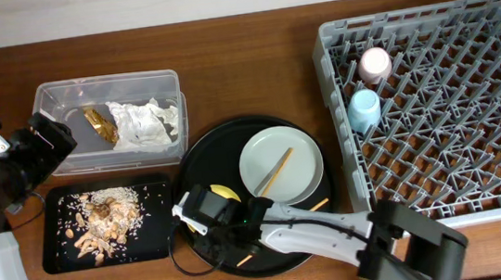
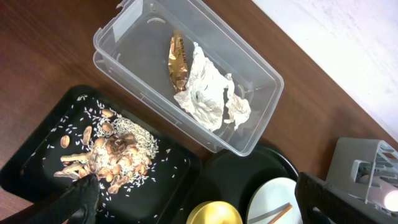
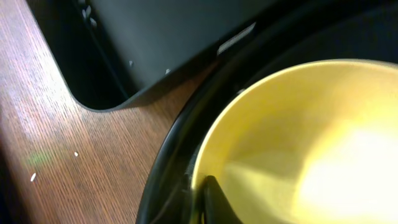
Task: Sort waste into correct bins and load items into the dishwasher rack
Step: 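Grasp the yellow bowl with the right gripper, then carry the yellow bowl into the rack and set it down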
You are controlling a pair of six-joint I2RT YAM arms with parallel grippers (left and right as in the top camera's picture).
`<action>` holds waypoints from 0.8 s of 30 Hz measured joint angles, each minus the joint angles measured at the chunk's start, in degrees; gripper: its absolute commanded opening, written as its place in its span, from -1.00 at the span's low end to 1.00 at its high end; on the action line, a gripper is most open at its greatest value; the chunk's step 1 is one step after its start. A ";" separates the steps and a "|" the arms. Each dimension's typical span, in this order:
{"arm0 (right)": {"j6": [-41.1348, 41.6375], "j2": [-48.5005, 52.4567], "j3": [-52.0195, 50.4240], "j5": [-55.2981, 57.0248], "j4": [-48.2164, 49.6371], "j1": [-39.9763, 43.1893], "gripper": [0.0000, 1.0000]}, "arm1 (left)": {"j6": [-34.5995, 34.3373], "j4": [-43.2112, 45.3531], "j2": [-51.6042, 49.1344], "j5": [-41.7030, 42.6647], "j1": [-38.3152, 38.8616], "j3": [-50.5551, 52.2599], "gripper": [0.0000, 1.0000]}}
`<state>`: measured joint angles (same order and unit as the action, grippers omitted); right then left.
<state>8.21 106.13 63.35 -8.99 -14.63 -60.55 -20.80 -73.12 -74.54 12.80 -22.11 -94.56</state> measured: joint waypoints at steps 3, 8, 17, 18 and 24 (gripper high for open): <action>0.13 -4.48 0.00 -0.09 -0.28 0.17 -0.92 | 0.00 0.00 0.00 0.00 0.00 0.00 0.98; 0.37 -15.98 -0.20 -2.12 -7.02 1.20 -0.92 | 0.00 0.00 0.00 0.00 0.00 0.00 0.98; -2.25 -42.73 -0.46 -38.58 -27.71 52.11 -0.92 | 0.00 0.00 0.00 -0.02 0.00 0.00 0.98; -3.87 -41.40 -0.48 -44.35 -29.62 59.36 -0.92 | 0.00 0.00 0.00 -0.04 0.00 0.00 0.98; -12.35 -26.43 -0.48 -70.05 -35.80 82.05 -0.92 | 0.00 -0.02 0.00 0.00 -0.07 0.00 0.99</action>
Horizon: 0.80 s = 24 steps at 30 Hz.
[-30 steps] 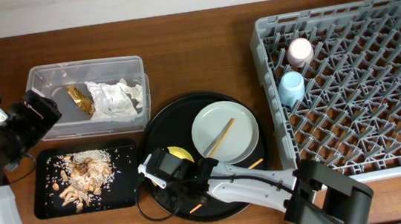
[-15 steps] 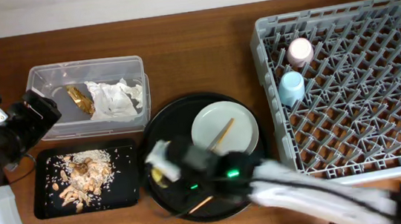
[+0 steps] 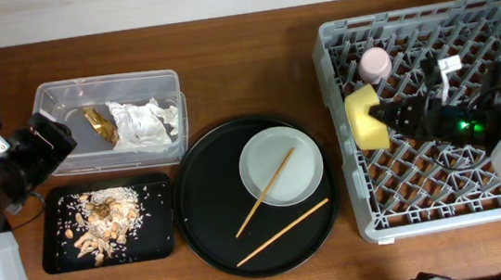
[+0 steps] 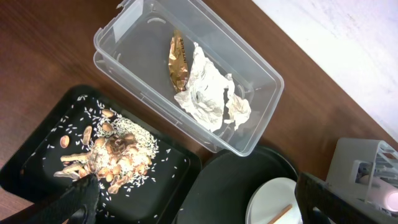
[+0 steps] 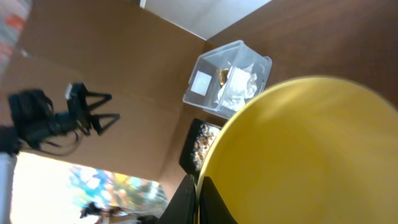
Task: Sort waste into correct bins and load items into the dishwasher rack
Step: 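Carry the yellow bowl into the rack and set it down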
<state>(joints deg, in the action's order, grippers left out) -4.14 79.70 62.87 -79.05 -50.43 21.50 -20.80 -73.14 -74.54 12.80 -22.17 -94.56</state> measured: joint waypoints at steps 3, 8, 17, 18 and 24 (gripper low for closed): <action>-1.92 7.10 -0.02 -2.97 -0.59 2.29 -0.92 | 0.00 0.00 0.00 0.00 0.00 0.00 0.99; -4.09 10.69 -0.09 -1.14 -6.58 5.07 -0.92 | 0.00 -0.02 0.00 0.00 0.00 0.00 0.98; -9.38 10.69 -0.09 0.74 -14.01 8.96 -0.92 | 0.00 0.02 0.00 0.00 0.00 0.00 0.99; -9.55 10.69 -0.09 -0.15 -14.08 8.96 -0.92 | 0.00 0.02 0.00 0.00 0.00 0.00 0.98; -9.62 10.69 -0.11 0.59 -14.08 8.96 -0.92 | 0.00 0.02 0.00 0.00 0.00 0.00 0.99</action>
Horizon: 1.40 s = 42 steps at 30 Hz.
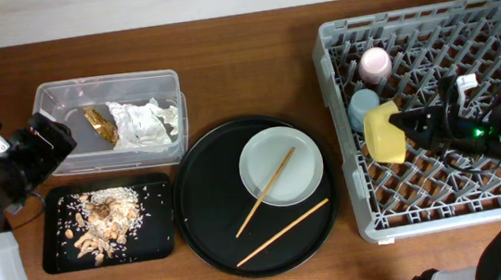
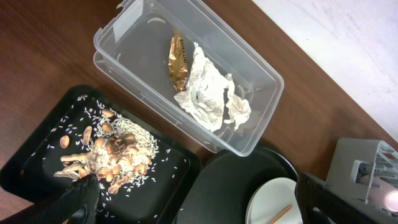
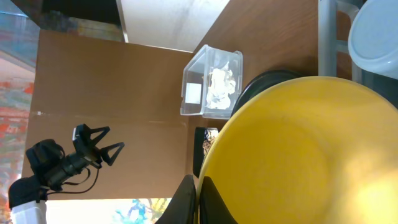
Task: Sort waste into correct bins and load items into the dishwasher rack
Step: 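Carry the yellow bowl into the rack and set it down, then move the right gripper to a chopstick on the round tray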
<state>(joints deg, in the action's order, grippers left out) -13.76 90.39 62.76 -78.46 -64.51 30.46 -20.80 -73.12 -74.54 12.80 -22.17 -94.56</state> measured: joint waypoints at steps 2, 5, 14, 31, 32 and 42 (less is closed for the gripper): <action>-0.07 0.00 -0.35 0.24 0.42 -0.02 -0.92 | 0.00 0.00 0.00 0.00 0.00 0.00 0.99; -0.15 0.00 -3.19 0.15 1.53 0.00 -0.92 | 0.00 0.00 0.00 0.00 0.00 0.00 0.98; -0.20 0.02 -5.14 -5.66 3.74 0.00 -0.92 | 0.00 0.00 0.00 0.00 0.00 0.00 0.98; -0.24 1.73 -9.81 -3.04 11.65 5.53 0.97 | 0.00 0.00 0.00 0.00 0.00 0.00 0.98; -0.22 1.73 -9.81 -1.68 12.31 6.99 0.97 | 0.00 0.00 0.00 0.00 0.00 0.00 0.98; 8.09 1.92 3.91 14.29 6.95 11.08 0.97 | 0.00 0.02 0.00 -0.02 0.00 0.00 0.98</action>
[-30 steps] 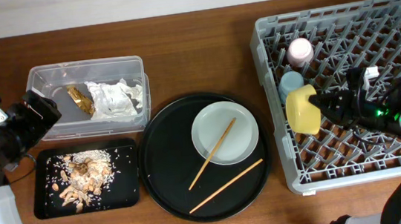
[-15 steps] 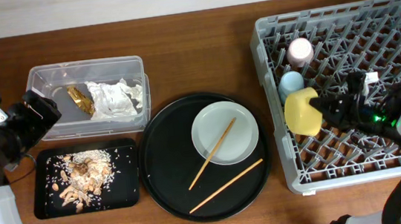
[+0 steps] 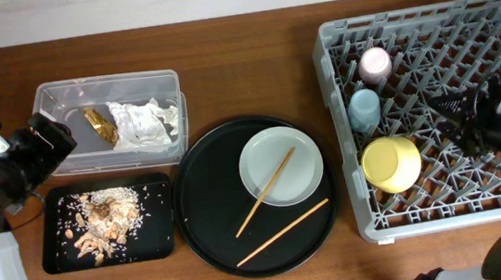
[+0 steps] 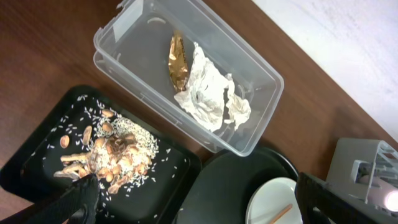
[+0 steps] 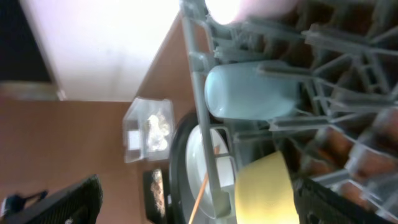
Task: Sort waste into correct bins and load items into the dishwasher rack
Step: 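Move the right gripper to a chopstick on the round tray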
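Observation:
A yellow bowl (image 3: 391,163) rests mouth-down in the front left of the grey dishwasher rack (image 3: 424,19), below a blue cup (image 3: 364,109) and a pink cup (image 3: 374,63). My right gripper (image 3: 449,124) stands open over the rack, right of the bowl and apart from it. In the right wrist view the yellow bowl (image 5: 264,190) lies between and beyond the spread fingers of the right gripper (image 5: 199,202). My left gripper (image 4: 199,205) is open and empty, high above the bins at the far left. A white plate (image 3: 271,156) carries one chopstick (image 3: 275,177). A second chopstick (image 3: 284,232) lies on the round black tray (image 3: 206,201).
A clear bin (image 3: 59,95) at the back left holds crumpled tissue (image 3: 141,123) and a gold wrapper (image 3: 98,124). In front of it a black rectangular tray (image 3: 62,253) holds food scraps (image 3: 105,216). The rack fills the table's right side.
My right gripper has let go of the yellow bowl, which now sits mouth-down in the rack. The gripper is open and farther right. The left arm has not moved.
My right gripper was at the yellow bowl on the round black tray. Then it held the bowl on edge over the rack's left side by the cups, then a little nearer the front. Now the bowl rests in the rack and the gripper is clear of it.

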You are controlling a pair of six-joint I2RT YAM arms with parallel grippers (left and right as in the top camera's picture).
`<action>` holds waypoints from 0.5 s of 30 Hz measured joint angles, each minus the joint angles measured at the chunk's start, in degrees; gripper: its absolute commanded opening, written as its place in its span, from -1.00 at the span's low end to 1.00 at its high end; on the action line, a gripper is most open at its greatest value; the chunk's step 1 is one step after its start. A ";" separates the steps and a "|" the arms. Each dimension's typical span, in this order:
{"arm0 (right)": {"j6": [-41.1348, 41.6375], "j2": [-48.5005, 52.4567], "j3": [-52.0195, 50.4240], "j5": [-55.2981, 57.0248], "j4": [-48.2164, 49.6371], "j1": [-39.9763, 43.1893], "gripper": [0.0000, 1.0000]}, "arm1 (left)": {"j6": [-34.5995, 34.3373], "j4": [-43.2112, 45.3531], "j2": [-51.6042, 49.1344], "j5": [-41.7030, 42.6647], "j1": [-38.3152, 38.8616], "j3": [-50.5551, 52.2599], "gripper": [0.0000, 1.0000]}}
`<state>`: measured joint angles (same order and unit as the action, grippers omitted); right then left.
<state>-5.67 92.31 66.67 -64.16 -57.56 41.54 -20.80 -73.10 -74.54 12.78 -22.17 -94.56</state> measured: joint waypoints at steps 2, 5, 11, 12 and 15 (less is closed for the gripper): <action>1.20 0.11 5.35 6.88 -5.75 -1.11 0.97 | 0.00 -0.02 0.00 0.02 0.00 0.00 0.98; 1.01 0.00 11.78 16.85 -11.15 -9.40 0.97 | 0.00 -0.04 0.00 0.02 0.00 0.00 0.99; 0.55 -2.67 14.34 35.36 -12.26 -43.85 0.97 | 0.00 -0.04 0.00 0.02 0.00 0.00 0.98; 1.29 -2.67 14.34 38.49 -12.00 -49.07 0.97 | 0.00 -0.04 0.00 0.02 0.00 0.00 0.98; 9.51 -2.67 14.32 45.46 -9.01 -63.67 0.97 | 0.00 -0.04 0.00 0.02 0.00 0.00 0.98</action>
<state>3.84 89.65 80.99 -18.70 -66.57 -22.13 -20.80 -73.14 -74.54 12.80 -22.17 -94.56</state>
